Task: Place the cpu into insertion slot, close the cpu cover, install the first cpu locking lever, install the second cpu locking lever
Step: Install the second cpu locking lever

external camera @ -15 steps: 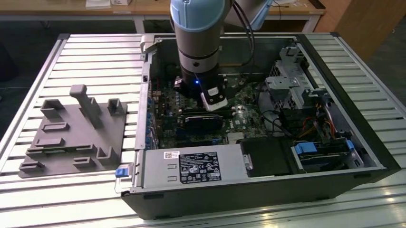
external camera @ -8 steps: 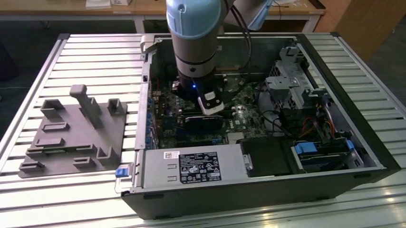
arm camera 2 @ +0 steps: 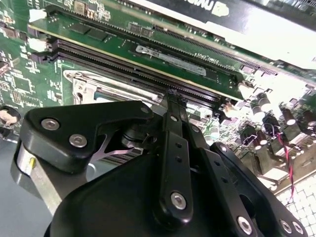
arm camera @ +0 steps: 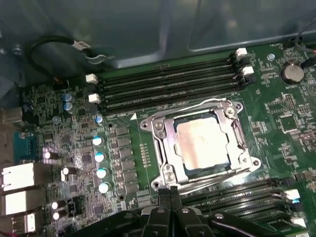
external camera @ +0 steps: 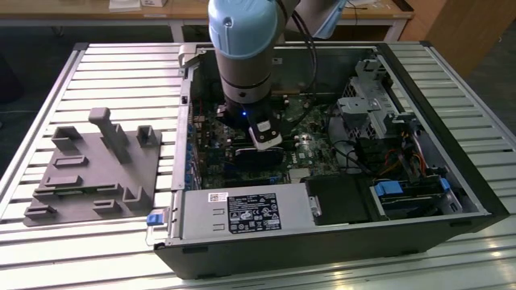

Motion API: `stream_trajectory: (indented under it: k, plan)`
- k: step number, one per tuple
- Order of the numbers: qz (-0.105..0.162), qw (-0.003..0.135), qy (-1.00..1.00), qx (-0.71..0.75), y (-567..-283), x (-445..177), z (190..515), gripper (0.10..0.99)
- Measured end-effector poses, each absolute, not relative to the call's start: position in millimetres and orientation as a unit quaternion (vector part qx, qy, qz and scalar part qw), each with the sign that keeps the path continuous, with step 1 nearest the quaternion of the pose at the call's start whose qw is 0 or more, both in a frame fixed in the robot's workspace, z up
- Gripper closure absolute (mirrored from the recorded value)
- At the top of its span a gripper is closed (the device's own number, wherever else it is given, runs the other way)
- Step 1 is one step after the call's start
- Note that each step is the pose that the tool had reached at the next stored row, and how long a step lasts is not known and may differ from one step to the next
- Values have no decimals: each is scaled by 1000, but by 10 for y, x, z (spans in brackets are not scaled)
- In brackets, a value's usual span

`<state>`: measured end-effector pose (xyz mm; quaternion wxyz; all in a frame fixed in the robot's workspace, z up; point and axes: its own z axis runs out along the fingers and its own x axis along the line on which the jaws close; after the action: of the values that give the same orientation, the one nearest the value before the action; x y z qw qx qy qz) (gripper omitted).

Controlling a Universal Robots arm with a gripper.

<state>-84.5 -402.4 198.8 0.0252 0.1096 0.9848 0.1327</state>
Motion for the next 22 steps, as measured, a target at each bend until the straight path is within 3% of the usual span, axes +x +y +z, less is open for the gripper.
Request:
stream_trajectory:
  k: [13, 22]
  plan:
    - [160, 22, 981, 110, -4024, -897, 1899, 980]
    - [163, 22, 980, 110, -4024, -917, 1896, 980]
